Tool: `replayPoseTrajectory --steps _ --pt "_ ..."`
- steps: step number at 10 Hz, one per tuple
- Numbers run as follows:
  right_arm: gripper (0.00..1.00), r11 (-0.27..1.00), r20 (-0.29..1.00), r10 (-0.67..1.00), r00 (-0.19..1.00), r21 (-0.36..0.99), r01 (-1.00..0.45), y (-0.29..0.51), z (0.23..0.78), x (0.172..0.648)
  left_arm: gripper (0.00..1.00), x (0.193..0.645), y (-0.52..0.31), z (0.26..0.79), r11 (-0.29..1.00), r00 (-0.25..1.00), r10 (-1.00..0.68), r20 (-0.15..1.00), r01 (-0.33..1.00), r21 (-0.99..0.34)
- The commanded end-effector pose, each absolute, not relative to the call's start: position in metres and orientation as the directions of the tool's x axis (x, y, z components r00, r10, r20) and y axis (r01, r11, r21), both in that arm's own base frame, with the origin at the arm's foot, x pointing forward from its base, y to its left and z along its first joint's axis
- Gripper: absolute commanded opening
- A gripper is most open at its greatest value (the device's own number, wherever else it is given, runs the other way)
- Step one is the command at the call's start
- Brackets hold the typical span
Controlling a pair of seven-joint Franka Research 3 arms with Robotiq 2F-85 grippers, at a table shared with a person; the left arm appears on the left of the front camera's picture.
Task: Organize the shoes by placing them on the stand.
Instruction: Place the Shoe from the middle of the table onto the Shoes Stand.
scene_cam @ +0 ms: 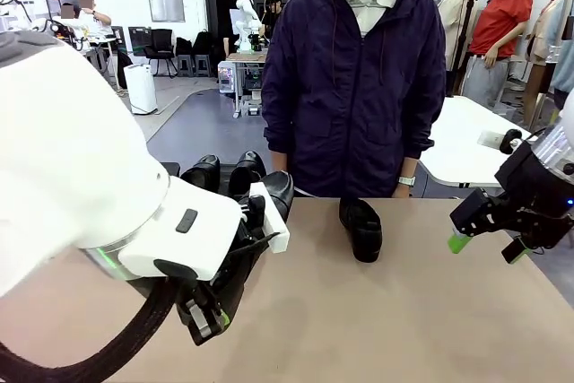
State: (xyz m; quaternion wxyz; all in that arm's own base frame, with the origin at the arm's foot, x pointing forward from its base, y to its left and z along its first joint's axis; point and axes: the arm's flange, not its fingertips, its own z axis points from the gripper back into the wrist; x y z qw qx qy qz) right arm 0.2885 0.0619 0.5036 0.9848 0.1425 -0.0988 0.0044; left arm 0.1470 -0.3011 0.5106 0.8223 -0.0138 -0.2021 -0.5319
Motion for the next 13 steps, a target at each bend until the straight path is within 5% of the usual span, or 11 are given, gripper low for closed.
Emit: replayPoseTrajectory --steps 1,3,6,8,9,13 --pt "1.00 0.955 0.197 -0.004 0.980 0.291 -0.055 0.060 0.504 0.289 0.00 0.177 -0.254 0.518 0.582 0.505 -0.786 0.358 0.799 0.151" --pt "1.00 0.955 0.197 -0.004 0.980 0.291 -0.055 0.060 0.504 0.289 0.00 0.223 -0.171 0.512 0.559 0.467 -0.778 0.420 0.820 0.123" --pt "1.00 0.955 0.197 -0.004 0.980 0.291 -0.055 0.060 0.504 0.289 0.00 0.271 -0.066 0.462 0.645 0.577 -0.756 0.308 0.738 0.198" --pt "1.00 0.955 0.197 -0.004 0.980 0.291 -0.055 0.060 0.504 0.289 0.00 0.280 -0.030 0.444 0.748 0.669 -0.623 0.405 0.661 0.061" --pt "1.00 0.955 0.197 -0.004 0.980 0.291 -0.055 0.060 0.504 0.289 0.00 0.310 -0.060 0.523 0.667 0.603 -0.732 0.318 0.729 0.153" --pt "1.00 0.955 0.197 -0.004 0.980 0.291 -0.055 0.060 0.504 0.289 0.00 0.316 -0.053 0.515 0.673 0.615 -0.728 0.302 0.725 0.145"
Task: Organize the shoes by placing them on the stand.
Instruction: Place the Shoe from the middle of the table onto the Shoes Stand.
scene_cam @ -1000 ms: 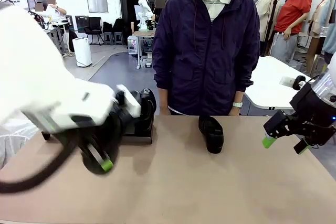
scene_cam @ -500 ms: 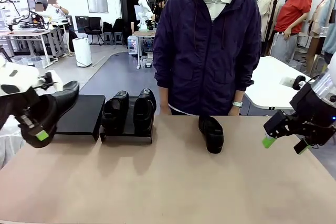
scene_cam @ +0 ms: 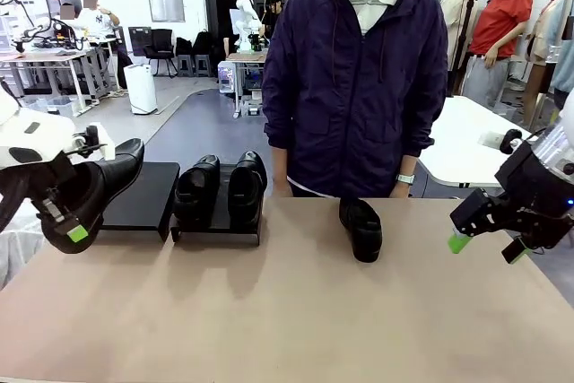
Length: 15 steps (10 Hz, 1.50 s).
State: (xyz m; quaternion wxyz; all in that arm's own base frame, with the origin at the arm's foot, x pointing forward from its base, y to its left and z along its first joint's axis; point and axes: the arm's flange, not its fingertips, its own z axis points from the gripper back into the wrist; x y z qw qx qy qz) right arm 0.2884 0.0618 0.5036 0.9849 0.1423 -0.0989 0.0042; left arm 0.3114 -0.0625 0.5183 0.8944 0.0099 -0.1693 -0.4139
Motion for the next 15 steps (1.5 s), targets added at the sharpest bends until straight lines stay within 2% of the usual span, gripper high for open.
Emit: replayPoseTrajectory --steps 1,2,4,6,9,11,15 --pt "1.00 0.955 0.197 -0.004 0.980 0.291 -0.055 0.060 0.504 0.289 0.00 0.357 -0.037 0.517 0.734 0.684 -0.673 0.284 0.666 0.133" --pt "1.00 0.955 0.197 -0.004 0.980 0.291 -0.055 0.060 0.504 0.289 0.00 0.395 -0.017 0.513 0.759 0.707 -0.643 0.294 0.639 0.126" --pt "1.00 0.955 0.197 -0.004 0.980 0.291 -0.055 0.060 0.504 0.289 0.00 0.458 0.014 0.493 0.744 0.670 -0.645 0.366 0.661 0.100" --pt "1.00 0.955 0.197 -0.004 0.980 0.291 -0.055 0.060 0.504 0.289 0.00 0.502 0.030 0.466 0.748 0.674 -0.615 0.409 0.662 0.034" --pt "1.00 0.955 0.197 -0.004 0.980 0.291 -0.055 0.060 0.504 0.289 0.00 0.536 0.037 0.439 0.816 0.709 -0.513 0.483 0.578 0.018" --pt "1.00 0.955 0.197 -0.004 0.980 0.291 -0.055 0.060 0.504 0.289 0.00 0.547 0.039 0.428 0.849 0.724 -0.494 0.481 0.521 0.088" --pt "1.00 0.955 0.197 -0.004 0.980 0.291 -0.055 0.060 0.504 0.289 0.00 0.554 0.052 0.404 0.780 0.638 -0.584 0.503 0.612 0.129"
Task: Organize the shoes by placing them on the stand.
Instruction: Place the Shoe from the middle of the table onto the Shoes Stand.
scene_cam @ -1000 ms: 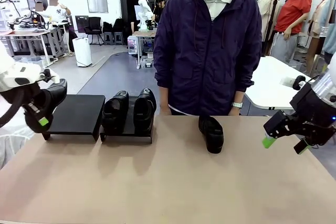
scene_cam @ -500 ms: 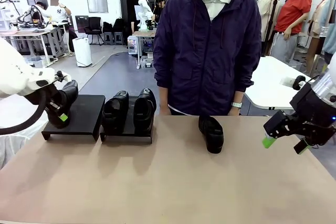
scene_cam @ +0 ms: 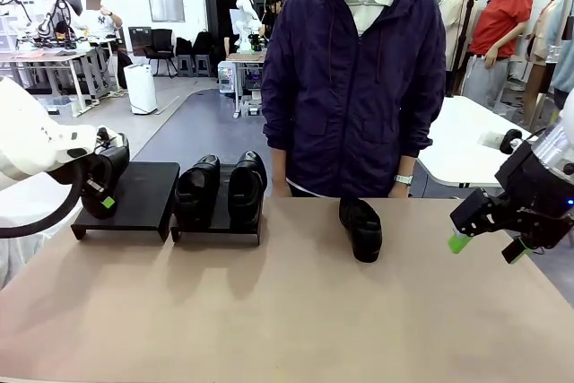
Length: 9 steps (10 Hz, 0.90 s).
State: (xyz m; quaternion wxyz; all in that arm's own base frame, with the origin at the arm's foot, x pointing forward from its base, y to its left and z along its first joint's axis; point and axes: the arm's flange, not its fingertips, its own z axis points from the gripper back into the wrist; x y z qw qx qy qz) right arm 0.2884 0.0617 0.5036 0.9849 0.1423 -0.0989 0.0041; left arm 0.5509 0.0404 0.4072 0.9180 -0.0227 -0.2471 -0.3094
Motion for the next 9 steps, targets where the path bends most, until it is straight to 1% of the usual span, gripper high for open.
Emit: replayPoseTrajectory --steps 1,4,5,6,7,9 --pt "1.00 0.955 0.197 -0.004 0.980 0.291 -0.055 0.0595 0.5042 0.2892 0.00 0.5542 0.0542 0.4004 0.779 0.641 -0.593 0.487 0.611 0.143" --pt "1.00 0.955 0.197 -0.004 0.980 0.291 -0.055 0.0595 0.5042 0.2892 0.00 0.5568 0.0571 0.3931 0.768 0.651 -0.598 0.467 0.631 0.103" --pt "1.00 0.955 0.197 -0.004 0.980 0.291 -0.055 0.0595 0.5042 0.2892 0.00 0.5571 0.0560 0.3918 0.770 0.657 -0.601 0.454 0.629 0.109" --pt "1.00 0.955 0.197 -0.004 0.980 0.291 -0.055 0.0595 0.5042 0.2892 0.51 0.5571 0.0539 0.3920 0.767 0.654 -0.608 0.449 0.630 0.122" --pt "1.00 0.955 0.197 -0.004 0.980 0.291 -0.055 0.0595 0.5042 0.2892 1.00 0.5560 0.0534 0.3935 0.767 0.651 -0.608 0.455 0.628 0.127" --pt "1.00 0.955 0.197 -0.004 0.980 0.291 -0.055 0.0595 0.5042 0.2892 1.00 0.5518 0.0547 0.4017 0.771 0.640 -0.609 0.469 0.617 0.158"
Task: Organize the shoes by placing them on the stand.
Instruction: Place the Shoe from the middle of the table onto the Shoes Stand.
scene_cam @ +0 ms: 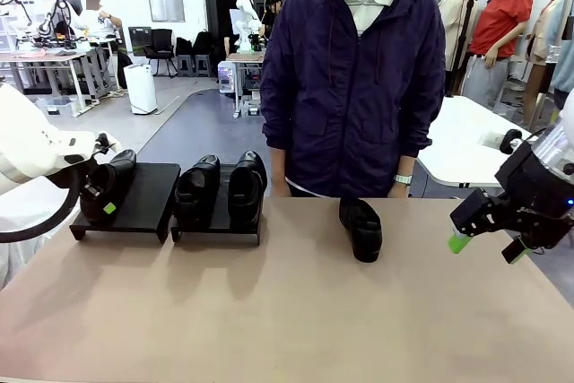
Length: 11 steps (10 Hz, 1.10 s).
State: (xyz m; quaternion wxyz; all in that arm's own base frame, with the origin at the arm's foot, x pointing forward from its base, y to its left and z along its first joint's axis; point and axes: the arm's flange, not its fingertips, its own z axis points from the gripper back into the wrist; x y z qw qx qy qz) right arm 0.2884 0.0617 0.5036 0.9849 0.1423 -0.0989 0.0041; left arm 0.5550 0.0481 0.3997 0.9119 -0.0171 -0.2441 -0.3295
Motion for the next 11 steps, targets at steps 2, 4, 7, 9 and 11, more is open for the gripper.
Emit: replayPoseTrajectory --steps 2,4,7,9,11 --pt "1.00 0.955 0.197 -0.004 0.980 0.291 -0.055 0.060 0.504 0.289 1.00 0.538 0.058 0.419 0.783 0.628 -0.601 0.494 0.586 0.209" --pt "1.00 0.955 0.197 -0.004 0.980 0.291 -0.055 0.060 0.504 0.289 1.00 0.514 0.063 0.449 0.821 0.621 -0.555 0.553 0.517 0.243" --pt "1.00 0.955 0.197 -0.004 0.980 0.291 -0.055 0.060 0.504 0.289 1.00 0.441 0.064 0.513 0.836 0.593 -0.491 0.639 0.528 0.153" --pt "1.00 0.955 0.197 -0.004 0.980 0.291 -0.055 0.060 0.504 0.289 1.00 0.366 0.057 0.541 0.788 0.611 -0.500 0.614 0.615 0.028" --pt "1.00 0.955 0.197 -0.004 0.980 0.291 -0.055 0.060 0.504 0.289 1.00 0.295 0.059 0.541 0.714 0.637 -0.525 0.564 0.691 -0.114"
